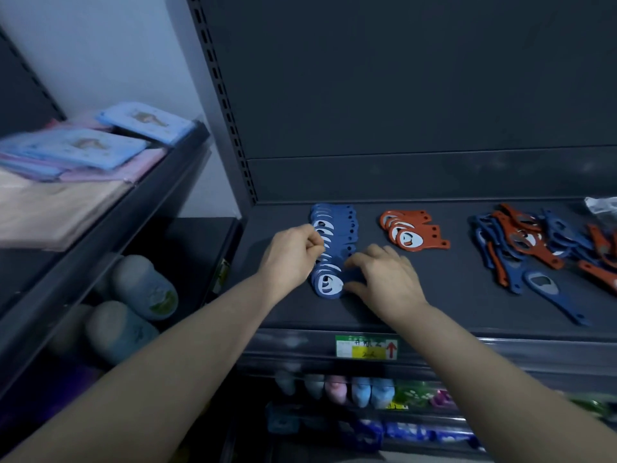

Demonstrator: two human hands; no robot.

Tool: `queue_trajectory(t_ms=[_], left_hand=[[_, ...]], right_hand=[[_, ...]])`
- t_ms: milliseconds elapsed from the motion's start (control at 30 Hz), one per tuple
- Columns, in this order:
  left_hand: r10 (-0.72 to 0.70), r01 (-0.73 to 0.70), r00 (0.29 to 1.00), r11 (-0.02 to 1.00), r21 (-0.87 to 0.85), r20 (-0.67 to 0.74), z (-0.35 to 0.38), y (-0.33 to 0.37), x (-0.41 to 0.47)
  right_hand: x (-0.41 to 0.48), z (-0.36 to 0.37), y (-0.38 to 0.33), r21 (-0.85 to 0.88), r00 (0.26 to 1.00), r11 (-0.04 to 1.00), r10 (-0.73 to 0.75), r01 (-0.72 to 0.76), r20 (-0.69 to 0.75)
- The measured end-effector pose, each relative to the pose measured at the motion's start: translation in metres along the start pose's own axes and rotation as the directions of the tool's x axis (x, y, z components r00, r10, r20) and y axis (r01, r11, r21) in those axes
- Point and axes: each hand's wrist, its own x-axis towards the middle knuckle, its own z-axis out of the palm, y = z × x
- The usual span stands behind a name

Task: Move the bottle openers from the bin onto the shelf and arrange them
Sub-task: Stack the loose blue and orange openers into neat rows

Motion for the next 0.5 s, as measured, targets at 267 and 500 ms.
queue_trajectory(t_ms=[267,500], left_hand=[[-0.096,0.068,0.993,0.946,0.318,0.074,-0.003,-0.005,0.015],[-0.041,0.026,0.998,0.968,0.251,0.052,-0.001,-0.004,0.009]], right_hand=[[-0.011,0.007,0.004,-0.053,0.995,0.995,0.088,-0.085,0.053],[-0.005,0.007,-0.003,-0.084,0.996,0.994,0.075,-0.071,0.047]])
